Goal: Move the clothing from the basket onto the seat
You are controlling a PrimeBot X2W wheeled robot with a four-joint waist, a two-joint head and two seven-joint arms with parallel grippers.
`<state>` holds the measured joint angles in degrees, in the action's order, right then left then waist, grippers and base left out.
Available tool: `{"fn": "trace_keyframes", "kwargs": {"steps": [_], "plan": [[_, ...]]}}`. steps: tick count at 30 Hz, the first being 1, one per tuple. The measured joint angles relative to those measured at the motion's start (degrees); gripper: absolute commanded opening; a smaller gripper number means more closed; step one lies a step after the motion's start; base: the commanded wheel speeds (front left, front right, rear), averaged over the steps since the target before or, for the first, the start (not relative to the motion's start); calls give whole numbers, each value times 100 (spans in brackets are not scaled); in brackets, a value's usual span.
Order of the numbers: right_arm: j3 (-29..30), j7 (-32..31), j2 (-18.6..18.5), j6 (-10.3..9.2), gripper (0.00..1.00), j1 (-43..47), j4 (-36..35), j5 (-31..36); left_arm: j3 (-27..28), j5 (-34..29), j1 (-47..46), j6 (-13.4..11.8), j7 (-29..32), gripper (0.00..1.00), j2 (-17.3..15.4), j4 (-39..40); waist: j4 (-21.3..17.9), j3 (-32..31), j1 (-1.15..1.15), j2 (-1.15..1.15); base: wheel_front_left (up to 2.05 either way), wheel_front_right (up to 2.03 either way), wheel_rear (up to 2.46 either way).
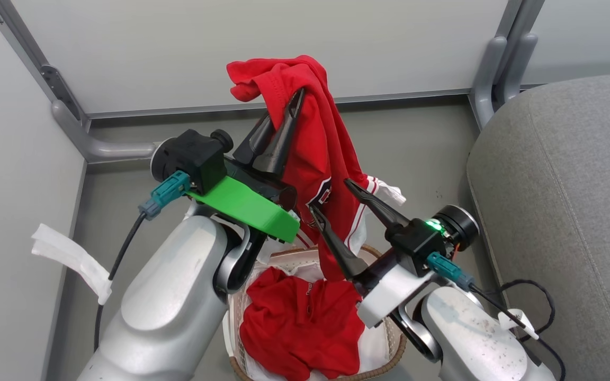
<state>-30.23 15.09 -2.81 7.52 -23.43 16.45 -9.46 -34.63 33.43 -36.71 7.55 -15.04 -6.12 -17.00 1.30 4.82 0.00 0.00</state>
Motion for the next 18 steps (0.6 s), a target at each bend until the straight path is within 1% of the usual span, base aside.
{"fn": "trace_keyframes", "kwargs": {"steps": [3,10,13,18], "plan": [[-185,0,3,0,100,-183,25,-20,-65,18,1,0,0,0,25,-14,55,-6,0,0,0,0,0],[-235,0,0,0,100,-465,94,101,-207,109,1,0,0,0,81,-48,172,-11,0,0,0,0,0],[-179,0,3,0,100,-553,118,154,-272,126,-2,0,0,0,97,-56,218,0,0,0,0,0,0],[7,0,-1,0,100,-605,365,208,-442,182,-34,0,0,0,133,-45,320,28,0,0,0,0,0]]}}
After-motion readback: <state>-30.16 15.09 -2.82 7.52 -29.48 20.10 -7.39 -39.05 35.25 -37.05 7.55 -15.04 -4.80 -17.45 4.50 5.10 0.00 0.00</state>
